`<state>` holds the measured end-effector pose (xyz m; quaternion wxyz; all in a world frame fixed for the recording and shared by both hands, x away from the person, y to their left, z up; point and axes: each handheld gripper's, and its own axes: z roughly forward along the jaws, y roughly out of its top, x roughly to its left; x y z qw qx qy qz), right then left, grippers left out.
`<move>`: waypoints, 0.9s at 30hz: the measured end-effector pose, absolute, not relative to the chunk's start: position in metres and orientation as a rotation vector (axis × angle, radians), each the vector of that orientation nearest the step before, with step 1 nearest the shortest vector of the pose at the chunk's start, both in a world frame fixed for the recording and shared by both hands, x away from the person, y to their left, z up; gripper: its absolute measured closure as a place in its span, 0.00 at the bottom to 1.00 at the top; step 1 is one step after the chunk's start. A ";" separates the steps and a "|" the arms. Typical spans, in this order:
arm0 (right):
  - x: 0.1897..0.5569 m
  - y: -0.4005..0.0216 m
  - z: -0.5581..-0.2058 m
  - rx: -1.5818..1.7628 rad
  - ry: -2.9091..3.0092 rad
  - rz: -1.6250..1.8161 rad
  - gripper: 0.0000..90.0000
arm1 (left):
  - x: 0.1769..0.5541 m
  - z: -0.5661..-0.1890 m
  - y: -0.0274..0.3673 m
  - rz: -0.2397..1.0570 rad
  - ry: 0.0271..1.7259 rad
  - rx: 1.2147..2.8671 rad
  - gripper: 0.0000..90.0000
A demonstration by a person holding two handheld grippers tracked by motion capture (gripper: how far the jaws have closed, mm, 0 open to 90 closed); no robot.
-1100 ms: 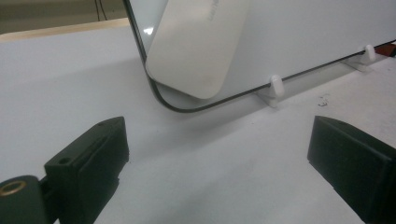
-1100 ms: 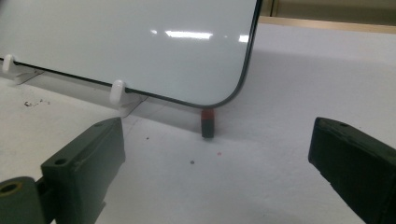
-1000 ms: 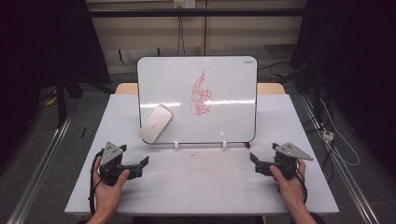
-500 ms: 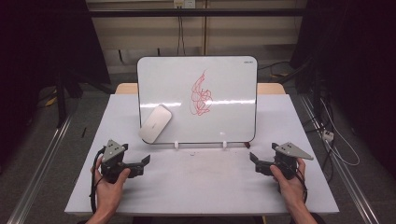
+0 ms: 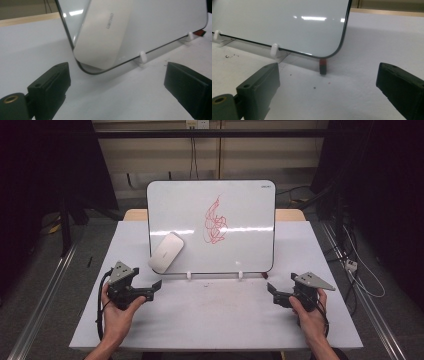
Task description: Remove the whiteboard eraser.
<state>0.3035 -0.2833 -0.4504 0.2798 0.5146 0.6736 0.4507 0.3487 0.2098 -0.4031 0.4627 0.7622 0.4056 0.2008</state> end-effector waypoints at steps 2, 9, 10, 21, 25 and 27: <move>0.304 -0.282 -0.450 1.384 1.808 1.208 0.06 | 0.350 -0.400 0.208 0.506 0.978 1.880 0.08; 0.304 -0.281 -0.450 1.382 1.809 1.198 0.05 | 0.358 -0.391 0.198 0.484 0.942 1.887 0.07; 0.304 -0.281 -0.450 1.382 1.809 1.198 0.05 | 0.359 -0.391 0.197 0.490 0.940 1.889 0.07; 0.304 -0.280 -0.450 1.373 1.816 1.200 0.05 | 0.373 -0.381 0.181 0.610 0.900 1.954 0.08; 0.304 -0.280 -0.450 1.373 1.815 1.201 0.05 | 0.385 -0.372 0.173 0.690 0.874 1.988 0.09; 0.304 -0.280 -0.450 1.372 1.815 1.202 0.05 | 0.387 -0.370 0.171 0.696 0.869 1.986 0.08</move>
